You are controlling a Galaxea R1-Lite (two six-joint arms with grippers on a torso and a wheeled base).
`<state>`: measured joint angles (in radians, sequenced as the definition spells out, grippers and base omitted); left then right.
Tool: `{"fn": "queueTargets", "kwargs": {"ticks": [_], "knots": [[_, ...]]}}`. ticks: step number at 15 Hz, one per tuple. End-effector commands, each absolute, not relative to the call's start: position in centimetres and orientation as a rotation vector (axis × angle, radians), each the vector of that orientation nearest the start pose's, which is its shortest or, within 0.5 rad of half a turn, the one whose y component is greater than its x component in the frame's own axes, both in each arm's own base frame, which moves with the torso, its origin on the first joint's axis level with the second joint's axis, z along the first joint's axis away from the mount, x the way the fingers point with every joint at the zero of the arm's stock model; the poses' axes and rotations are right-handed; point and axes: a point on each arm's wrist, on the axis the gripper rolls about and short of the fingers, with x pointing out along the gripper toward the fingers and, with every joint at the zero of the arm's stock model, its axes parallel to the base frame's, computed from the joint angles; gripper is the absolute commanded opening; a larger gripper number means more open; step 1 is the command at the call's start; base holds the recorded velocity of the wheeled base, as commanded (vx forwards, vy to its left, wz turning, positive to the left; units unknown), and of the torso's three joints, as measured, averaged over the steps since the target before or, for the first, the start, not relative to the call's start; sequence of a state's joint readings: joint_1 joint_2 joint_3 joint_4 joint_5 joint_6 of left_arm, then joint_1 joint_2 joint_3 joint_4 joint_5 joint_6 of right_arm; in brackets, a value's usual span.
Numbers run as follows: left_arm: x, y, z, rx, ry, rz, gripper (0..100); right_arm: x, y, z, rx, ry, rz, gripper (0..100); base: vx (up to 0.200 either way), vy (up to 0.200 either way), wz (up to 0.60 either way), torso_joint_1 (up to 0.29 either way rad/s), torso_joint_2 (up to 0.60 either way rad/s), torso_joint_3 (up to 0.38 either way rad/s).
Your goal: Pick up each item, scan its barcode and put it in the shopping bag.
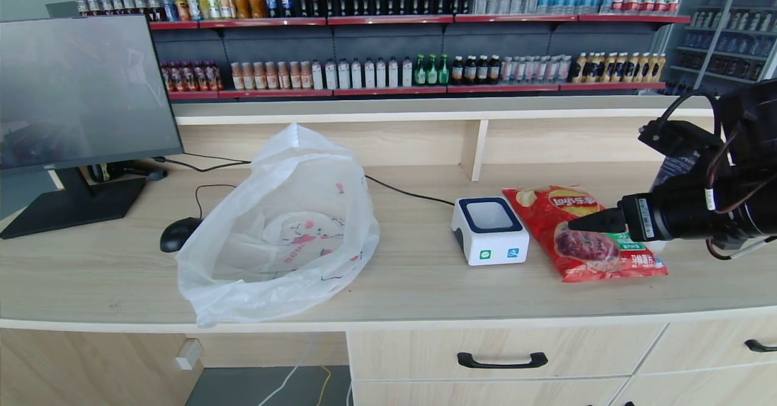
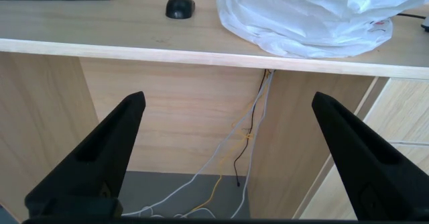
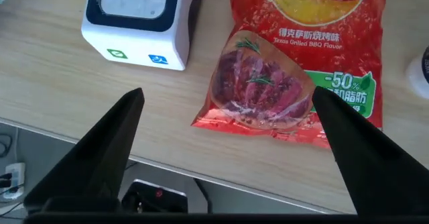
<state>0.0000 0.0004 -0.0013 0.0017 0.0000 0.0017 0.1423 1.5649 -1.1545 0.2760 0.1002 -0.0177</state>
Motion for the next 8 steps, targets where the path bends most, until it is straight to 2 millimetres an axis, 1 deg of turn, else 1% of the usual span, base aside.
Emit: {"fn": "queueTargets", "kwargs": {"ticks": [1, 3, 4, 6, 8], "knots": [[-2.3, 0.0, 7.6, 0.002, 0.0, 0.0, 100, 28.0, 4.0, 22.8, -0.031, 0.71, 0.2, 100, 0.0, 0.0, 0.0, 0.0, 0.0, 0.0], [-2.3, 0.0, 7.5, 0.002, 0.002, 0.0, 100, 28.3, 4.1, 22.6, 0.023, 0.72, 0.153, 100, 0.0, 0.0, 0.0, 0.0, 0.0, 0.0], [-2.3, 0.0, 7.6, 0.002, 0.0, 0.0, 100, 28.8, 4.2, 22.4, 0.047, 0.728, 0.111, 100, 0.0, 0.0, 0.0, 0.0, 0.0, 0.0], [-2.3, 0.0, 7.6, 0.002, 0.0, 0.0, 100, 29.5, 3.4, 22.1, 0.06, 0.736, 0.079, 100, 0.0, 0.0, 0.0, 0.0, 0.0, 0.0], [-2.3, 0.0, 7.6, 0.002, 0.0, 0.0, 100, 30.2, 3.3, 22.1, 0.066, 0.732, 0.074, 100, 0.0, 0.0, 0.0, 0.0, 0.0, 0.0]]}}
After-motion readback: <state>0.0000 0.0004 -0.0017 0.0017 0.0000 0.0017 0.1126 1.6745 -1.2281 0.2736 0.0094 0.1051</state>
